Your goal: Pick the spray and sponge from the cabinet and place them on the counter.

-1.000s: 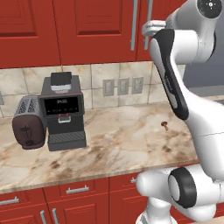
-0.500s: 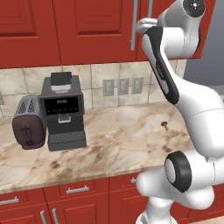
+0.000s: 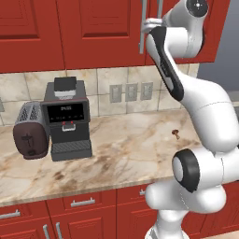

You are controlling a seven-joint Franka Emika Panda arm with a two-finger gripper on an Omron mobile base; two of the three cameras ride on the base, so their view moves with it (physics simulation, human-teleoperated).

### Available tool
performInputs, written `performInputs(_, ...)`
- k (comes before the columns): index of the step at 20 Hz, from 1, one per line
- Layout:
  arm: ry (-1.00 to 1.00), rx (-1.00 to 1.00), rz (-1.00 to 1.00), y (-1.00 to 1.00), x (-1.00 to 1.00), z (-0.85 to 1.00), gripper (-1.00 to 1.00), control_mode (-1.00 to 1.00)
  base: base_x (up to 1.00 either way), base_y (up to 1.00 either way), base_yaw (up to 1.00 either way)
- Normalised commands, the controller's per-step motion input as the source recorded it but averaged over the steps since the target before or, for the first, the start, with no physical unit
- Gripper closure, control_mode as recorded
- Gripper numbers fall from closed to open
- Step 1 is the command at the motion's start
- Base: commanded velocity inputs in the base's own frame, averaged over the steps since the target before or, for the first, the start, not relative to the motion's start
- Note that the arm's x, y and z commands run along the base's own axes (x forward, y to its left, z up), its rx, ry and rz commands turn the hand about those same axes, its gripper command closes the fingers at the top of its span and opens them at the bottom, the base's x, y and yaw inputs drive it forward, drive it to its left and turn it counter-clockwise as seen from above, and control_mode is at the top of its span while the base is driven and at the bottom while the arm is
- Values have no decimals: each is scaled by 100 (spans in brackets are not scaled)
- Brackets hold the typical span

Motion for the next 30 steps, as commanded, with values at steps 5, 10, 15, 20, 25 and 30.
performInputs(5, 0, 0, 0, 0, 40, -9, -100, -100, 0, 0, 0)
performInputs(10, 0, 0, 0, 0, 43, -12, -100, -100, 0, 0, 0)
performInputs(15, 0, 0, 0, 0, 48, -21, -100, -100, 0, 0, 0)
performInputs(20, 0, 0, 0, -1, 16, -5, -100, -100, 0, 0, 0)
performInputs(25, 0, 0, 0, 0, 10, -8, 100, -100, 0, 0, 0)
performInputs(30, 0, 0, 0, 0, 5, -1, 100, -100, 0, 0, 0)
